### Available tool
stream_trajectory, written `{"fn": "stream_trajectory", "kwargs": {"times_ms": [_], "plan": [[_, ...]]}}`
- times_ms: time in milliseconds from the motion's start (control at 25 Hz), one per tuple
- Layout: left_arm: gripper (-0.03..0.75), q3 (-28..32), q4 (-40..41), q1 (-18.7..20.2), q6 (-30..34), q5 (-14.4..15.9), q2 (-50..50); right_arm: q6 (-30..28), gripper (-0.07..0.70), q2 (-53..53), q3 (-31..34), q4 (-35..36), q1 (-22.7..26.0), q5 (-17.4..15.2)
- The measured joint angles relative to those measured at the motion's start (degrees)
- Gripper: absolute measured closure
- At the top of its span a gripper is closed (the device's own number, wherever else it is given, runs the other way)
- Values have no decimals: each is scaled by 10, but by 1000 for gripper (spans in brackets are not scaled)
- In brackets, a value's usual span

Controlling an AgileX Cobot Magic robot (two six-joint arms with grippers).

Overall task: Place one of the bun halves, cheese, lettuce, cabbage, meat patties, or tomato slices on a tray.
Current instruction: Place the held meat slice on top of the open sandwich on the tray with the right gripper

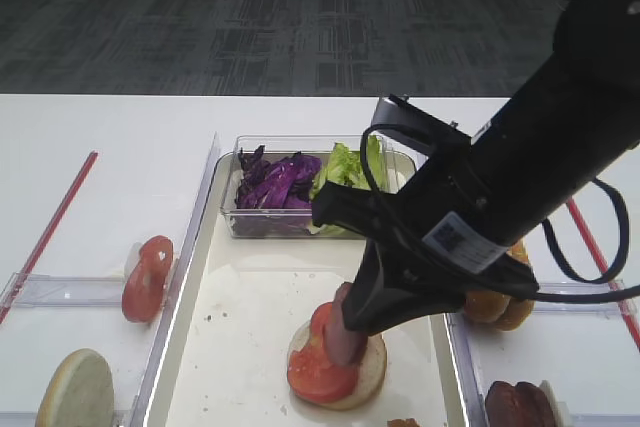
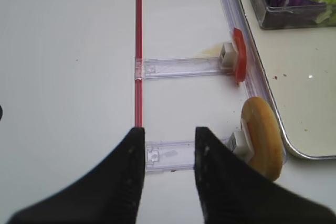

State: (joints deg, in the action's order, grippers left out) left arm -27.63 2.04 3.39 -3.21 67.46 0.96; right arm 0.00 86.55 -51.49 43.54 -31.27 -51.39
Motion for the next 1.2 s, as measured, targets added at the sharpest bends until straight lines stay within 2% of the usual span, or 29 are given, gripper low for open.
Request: {"fn": "stream_trajectory", "kwargs": {"times_ms": [200, 520, 760, 960, 1200], "plan": [[491, 0, 0, 0, 0, 0, 0, -107, 514, 43, 0, 85, 3, 9], [491, 0, 0, 0, 0, 0, 0, -198, 514, 89, 0, 166, 17, 25], [491, 0, 0, 0, 0, 0, 0, -285, 515, 117, 0, 252, 54, -6], [491, 0, 0, 0, 0, 0, 0, -320, 515, 123, 0, 262, 60, -19], [491, 0, 0, 0, 0, 0, 0, -342, 515, 144, 0, 268, 94, -51]]}}
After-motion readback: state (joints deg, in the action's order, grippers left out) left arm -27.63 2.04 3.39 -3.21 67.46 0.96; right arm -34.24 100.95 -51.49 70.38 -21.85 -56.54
